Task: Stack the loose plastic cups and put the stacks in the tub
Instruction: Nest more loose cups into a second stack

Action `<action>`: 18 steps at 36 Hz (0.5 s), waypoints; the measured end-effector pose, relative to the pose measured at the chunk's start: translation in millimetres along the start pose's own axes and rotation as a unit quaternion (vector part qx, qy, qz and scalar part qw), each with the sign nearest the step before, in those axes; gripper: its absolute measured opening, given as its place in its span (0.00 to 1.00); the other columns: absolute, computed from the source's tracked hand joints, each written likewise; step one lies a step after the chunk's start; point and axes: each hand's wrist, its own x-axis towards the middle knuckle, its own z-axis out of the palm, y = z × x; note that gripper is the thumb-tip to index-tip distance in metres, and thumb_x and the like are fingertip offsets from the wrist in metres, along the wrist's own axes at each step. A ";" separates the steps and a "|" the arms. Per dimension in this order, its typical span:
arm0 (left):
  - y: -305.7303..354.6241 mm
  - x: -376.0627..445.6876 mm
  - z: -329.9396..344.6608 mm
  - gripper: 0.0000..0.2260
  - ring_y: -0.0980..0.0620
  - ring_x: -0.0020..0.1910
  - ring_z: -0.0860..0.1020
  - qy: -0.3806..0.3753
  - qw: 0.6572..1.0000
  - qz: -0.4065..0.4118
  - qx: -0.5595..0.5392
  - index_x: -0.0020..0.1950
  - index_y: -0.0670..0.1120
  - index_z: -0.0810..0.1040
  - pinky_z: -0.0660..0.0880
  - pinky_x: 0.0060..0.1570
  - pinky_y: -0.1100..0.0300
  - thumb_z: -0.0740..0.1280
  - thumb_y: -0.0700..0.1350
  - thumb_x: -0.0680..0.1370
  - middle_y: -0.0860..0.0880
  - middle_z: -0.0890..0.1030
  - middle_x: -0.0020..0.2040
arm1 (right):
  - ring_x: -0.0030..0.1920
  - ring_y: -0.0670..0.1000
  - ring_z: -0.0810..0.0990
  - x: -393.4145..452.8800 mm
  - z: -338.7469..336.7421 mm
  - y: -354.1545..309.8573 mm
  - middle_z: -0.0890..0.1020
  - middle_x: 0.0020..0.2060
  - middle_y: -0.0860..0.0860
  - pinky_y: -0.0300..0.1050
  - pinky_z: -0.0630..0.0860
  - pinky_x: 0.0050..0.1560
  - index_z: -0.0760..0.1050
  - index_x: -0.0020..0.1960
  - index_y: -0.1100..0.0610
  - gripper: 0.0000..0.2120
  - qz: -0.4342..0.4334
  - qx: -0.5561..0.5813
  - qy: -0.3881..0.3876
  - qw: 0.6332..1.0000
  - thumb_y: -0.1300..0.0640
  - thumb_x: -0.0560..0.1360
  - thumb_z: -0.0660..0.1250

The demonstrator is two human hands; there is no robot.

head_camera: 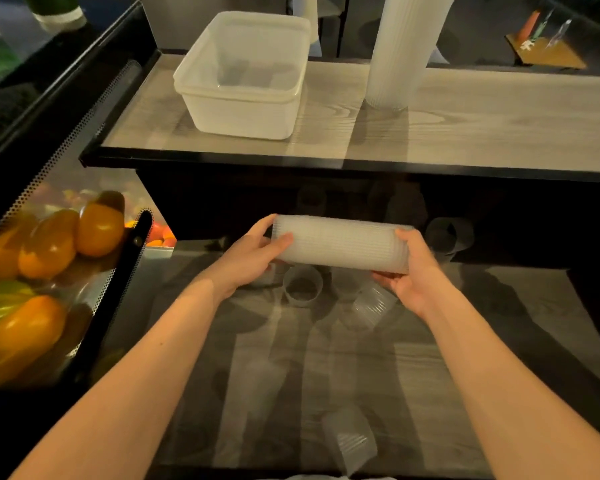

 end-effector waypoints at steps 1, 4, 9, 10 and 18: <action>-5.1 -4.1 1.2 0.28 0.54 0.57 0.79 -0.003 1.000 -0.006 -0.007 0.76 0.61 0.59 0.76 0.60 0.51 0.63 0.61 0.78 0.56 0.75 0.60 | 0.56 0.57 0.79 -3.3 -0.6 2.6 0.76 0.57 0.56 0.53 0.80 0.44 0.72 0.55 0.50 0.09 0.000 -0.012 -0.002 1.000 0.48 0.80 0.68; -19.9 -18.0 8.9 0.27 0.52 0.58 0.79 -0.017 0.999 -0.013 -0.023 0.76 0.60 0.60 0.75 0.61 0.51 0.63 0.61 0.79 0.54 0.74 0.63 | 0.55 0.57 0.79 -11.9 -1.5 12.0 0.77 0.54 0.55 0.51 0.80 0.40 0.72 0.52 0.50 0.08 0.001 -0.040 0.004 0.999 0.48 0.80 0.68; -44.3 -35.3 20.3 0.42 0.51 0.59 0.78 0.017 0.998 -0.056 0.010 0.76 0.61 0.57 0.73 0.64 0.45 0.64 0.75 0.66 0.54 0.76 0.64 | 0.48 0.53 0.80 -21.1 -8.8 29.6 0.79 0.52 0.54 0.50 0.80 0.35 0.74 0.52 0.49 0.06 0.002 -0.051 0.005 0.999 0.48 0.79 0.67; -47.3 -40.5 22.5 0.44 0.52 0.60 0.77 0.024 0.997 -0.060 0.030 0.77 0.59 0.57 0.72 0.65 0.46 0.64 0.75 0.66 0.54 0.76 0.64 | 0.48 0.52 0.80 -22.3 -10.7 31.9 0.79 0.53 0.54 0.49 0.80 0.35 0.75 0.52 0.49 0.06 0.000 -0.052 0.002 0.999 0.48 0.79 0.67; -87.8 -77.9 59.8 0.46 0.43 0.72 0.64 -0.054 0.915 -0.121 0.380 0.75 0.56 0.58 0.67 0.68 0.46 0.71 0.71 0.64 0.48 0.66 0.73 | 0.55 0.54 0.79 -34.7 -23.8 35.6 0.78 0.54 0.53 0.58 0.79 0.62 0.71 0.53 0.49 0.06 -0.015 -0.012 -0.002 1.000 0.50 0.81 0.67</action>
